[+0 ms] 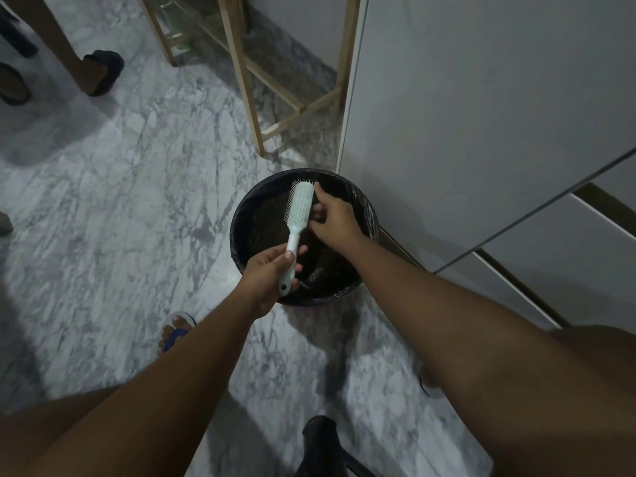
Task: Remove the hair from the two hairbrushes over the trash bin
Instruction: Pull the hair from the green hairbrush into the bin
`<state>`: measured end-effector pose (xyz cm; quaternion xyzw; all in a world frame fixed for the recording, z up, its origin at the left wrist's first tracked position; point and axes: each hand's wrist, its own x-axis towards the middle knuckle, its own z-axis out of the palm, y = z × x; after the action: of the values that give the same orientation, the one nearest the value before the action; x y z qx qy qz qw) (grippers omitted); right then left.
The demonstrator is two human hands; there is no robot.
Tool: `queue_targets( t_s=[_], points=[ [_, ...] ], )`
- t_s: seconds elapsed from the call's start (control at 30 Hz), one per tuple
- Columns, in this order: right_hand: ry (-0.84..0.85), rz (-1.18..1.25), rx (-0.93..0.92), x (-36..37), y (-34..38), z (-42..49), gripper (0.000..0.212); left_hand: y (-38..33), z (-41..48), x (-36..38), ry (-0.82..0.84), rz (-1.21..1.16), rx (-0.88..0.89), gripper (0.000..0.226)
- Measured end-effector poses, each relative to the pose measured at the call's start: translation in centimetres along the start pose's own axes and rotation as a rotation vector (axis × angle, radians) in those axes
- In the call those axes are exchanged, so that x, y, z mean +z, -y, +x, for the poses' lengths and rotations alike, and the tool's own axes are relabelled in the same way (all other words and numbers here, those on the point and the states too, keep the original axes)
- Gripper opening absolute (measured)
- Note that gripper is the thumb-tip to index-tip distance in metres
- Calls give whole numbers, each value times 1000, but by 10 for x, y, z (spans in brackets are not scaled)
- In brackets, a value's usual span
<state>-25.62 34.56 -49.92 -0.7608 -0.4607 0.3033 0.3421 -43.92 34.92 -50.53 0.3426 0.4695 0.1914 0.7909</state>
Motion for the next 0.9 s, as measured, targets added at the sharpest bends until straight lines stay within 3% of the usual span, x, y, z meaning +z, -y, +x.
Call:
queue_targets(
  t_s=[0.07,0.13,0.53,0.6,0.7,0.77,0.83,0.9],
  points=[
    [-98,-8,-47,-3,2,0,45,-1,0,-1,-7,-10,6,31],
    [-186,9,-83,-6,3,-1,25,-1,1,-2,-21,-35,7,31],
    [-774,129,-336,-32,15,2,15,-1,4,5,-115,-118,31,28],
    [-707,74,-251,-28,6,0,20,-2,5,5,-115,-121,33,28],
    [-352,-62,-7,-19,-1,-4,34,-2,5,7,-114,-79,32,28],
    [-93,53,157,-12,4,-8,55,0,5,7,-111,-48,29,28],
    [89,131,209,-5,12,-9,75,2,5,7,-99,-16,28,28],
    [111,107,141,1,16,-7,57,4,4,7,-89,24,26,29]
  ],
)
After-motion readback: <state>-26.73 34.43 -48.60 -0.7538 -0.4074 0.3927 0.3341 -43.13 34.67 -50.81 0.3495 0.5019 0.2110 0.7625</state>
